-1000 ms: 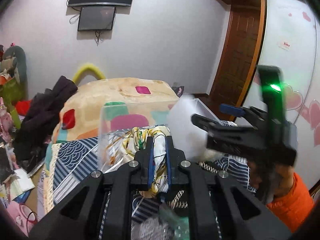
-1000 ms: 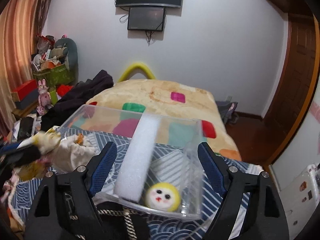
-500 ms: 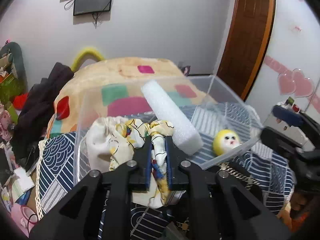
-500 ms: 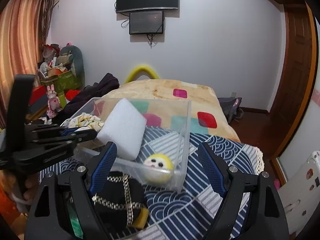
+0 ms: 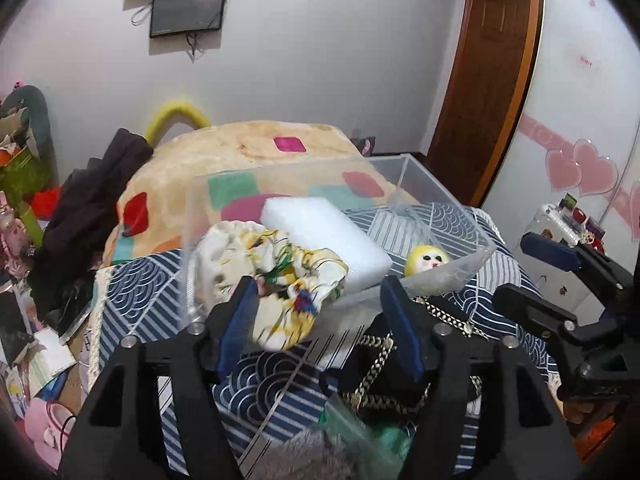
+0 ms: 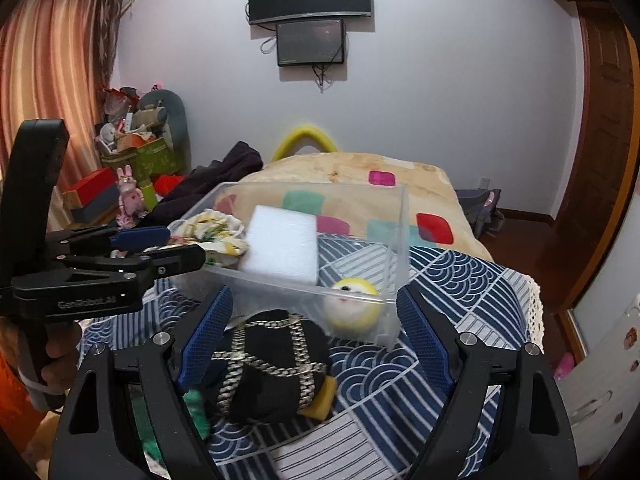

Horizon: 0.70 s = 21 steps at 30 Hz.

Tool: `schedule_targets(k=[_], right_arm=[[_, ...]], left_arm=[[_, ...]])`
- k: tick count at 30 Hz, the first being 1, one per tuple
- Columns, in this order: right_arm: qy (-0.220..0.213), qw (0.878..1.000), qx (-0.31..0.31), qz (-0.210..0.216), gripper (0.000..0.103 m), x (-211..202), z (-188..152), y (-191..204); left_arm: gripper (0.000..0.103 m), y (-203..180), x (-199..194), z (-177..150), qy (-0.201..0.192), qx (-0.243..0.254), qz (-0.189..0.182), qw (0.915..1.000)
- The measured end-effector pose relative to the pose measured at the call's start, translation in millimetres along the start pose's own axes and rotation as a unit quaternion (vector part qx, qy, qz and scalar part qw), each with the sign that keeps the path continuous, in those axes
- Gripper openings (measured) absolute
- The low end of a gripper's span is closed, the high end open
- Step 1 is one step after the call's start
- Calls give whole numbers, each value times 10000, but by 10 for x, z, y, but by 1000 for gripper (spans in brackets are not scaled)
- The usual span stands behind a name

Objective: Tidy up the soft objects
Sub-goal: 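Grasp the black chain-strap bag with the right tool while the left tool grasps the bagged grey glove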

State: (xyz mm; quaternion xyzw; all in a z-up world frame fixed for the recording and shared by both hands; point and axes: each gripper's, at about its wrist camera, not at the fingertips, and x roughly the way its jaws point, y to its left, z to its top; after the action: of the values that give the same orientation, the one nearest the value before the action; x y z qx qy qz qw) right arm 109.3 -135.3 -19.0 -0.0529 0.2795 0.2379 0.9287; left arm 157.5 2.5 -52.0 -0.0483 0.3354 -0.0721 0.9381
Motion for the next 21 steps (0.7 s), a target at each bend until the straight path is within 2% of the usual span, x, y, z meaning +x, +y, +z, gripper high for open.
schedule_targets(k=[3, 5, 8, 13, 17, 19, 21], right_arm=[[21, 9999, -50, 102, 83, -5, -31, 89], [51, 9998, -96, 149, 83, 11, -66, 152], [163, 9995, -106, 242, 84, 76, -130, 242], [469, 9985, -77, 287, 84, 268, -264, 357], [613, 9978, -214, 137, 84, 372, -331, 447], [659, 9975, -247, 48, 82, 403, -355, 480], [692, 9973, -215, 71, 70, 415, -373, 484]], left_arm=[[73, 41, -162, -45, -128, -38, 80, 9999], [81, 94, -254, -95, -176, -68, 102, 9998], [82, 188, -341, -214, -149, -164, 134, 9997], [83, 375, -380, -459, -44, -361, 424, 9984], [83, 476, -330, -653, 163, -585, 318, 9977], [83, 487, -303, -729, 246, -626, 287, 9973], [83, 481, -284, -795, 308, -695, 252, 9968]])
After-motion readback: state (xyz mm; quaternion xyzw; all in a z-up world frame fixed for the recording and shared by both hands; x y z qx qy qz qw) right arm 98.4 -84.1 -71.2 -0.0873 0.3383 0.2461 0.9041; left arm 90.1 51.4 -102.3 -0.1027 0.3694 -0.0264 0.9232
